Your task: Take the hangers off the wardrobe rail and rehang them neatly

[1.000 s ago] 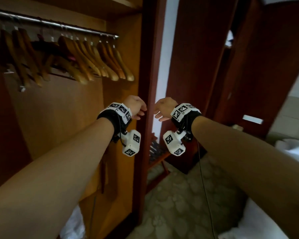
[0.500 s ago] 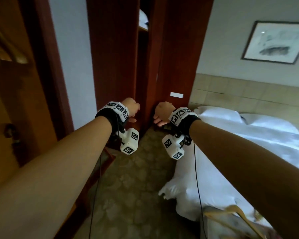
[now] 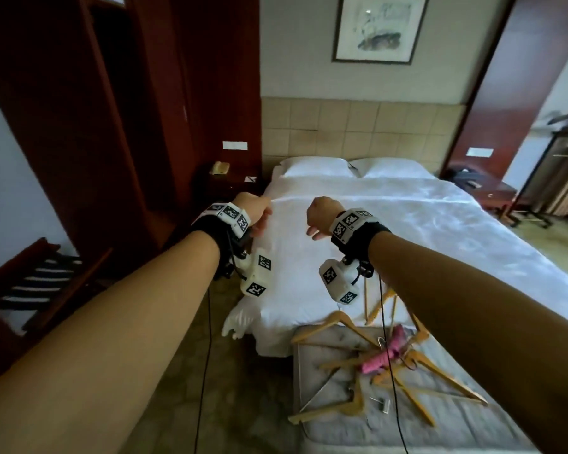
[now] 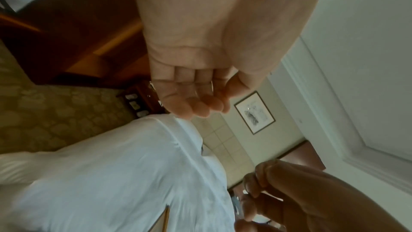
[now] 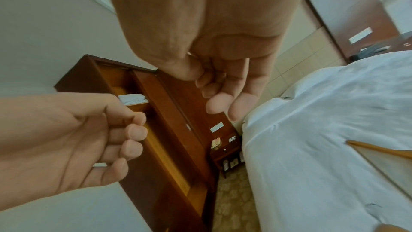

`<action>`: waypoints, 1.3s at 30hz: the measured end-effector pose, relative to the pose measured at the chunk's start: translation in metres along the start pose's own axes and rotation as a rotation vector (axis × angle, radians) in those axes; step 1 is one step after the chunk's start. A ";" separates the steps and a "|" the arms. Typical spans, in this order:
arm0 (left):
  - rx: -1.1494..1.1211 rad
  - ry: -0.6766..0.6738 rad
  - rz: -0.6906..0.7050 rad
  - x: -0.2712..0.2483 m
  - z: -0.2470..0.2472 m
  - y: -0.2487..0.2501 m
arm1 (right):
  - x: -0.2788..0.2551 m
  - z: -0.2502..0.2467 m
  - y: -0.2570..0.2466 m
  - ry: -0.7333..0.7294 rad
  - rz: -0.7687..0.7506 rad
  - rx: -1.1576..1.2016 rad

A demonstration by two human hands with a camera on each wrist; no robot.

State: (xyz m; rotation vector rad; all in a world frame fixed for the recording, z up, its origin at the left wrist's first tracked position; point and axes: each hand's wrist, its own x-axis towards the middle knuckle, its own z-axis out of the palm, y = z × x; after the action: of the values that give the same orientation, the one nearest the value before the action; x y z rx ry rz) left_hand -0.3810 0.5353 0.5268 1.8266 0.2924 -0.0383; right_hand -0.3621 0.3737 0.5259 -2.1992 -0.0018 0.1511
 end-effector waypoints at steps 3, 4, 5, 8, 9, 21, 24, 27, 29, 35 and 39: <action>0.056 -0.108 -0.021 0.004 0.054 -0.001 | 0.000 -0.034 0.047 0.027 0.078 -0.112; 0.073 -0.140 -0.026 0.008 0.069 -0.002 | 0.002 -0.044 0.061 0.031 0.121 -0.097; 0.091 -0.169 -0.035 0.011 0.084 -0.005 | 0.005 -0.054 0.076 0.026 0.149 -0.099; 0.136 -0.282 -0.080 0.027 0.123 -0.013 | 0.012 -0.077 0.124 0.065 0.206 -0.126; 0.149 -0.318 -0.091 0.034 0.136 -0.016 | 0.015 -0.083 0.139 0.078 0.218 -0.124; 0.165 -0.633 -0.223 0.143 0.274 -0.062 | 0.084 -0.118 0.267 0.104 0.475 -0.018; 0.144 -0.632 -0.275 0.168 0.304 -0.083 | 0.101 -0.117 0.302 0.103 0.558 0.009; 0.113 -0.592 -0.313 0.187 0.332 -0.105 | 0.116 -0.114 0.345 0.103 0.605 -0.018; 0.104 -0.575 -0.359 0.196 0.348 -0.118 | 0.120 -0.111 0.373 0.095 0.678 0.059; 0.066 -0.521 -0.491 0.211 0.402 -0.158 | 0.130 -0.101 0.444 0.150 0.835 0.248; 0.108 -0.545 -0.577 0.218 0.439 -0.191 | 0.138 -0.097 0.476 0.122 0.926 0.387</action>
State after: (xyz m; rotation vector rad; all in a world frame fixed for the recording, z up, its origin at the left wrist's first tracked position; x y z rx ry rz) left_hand -0.1566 0.2027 0.1865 1.7051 0.4213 -0.9505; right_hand -0.2400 0.0221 0.1846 -1.6661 1.0293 0.4814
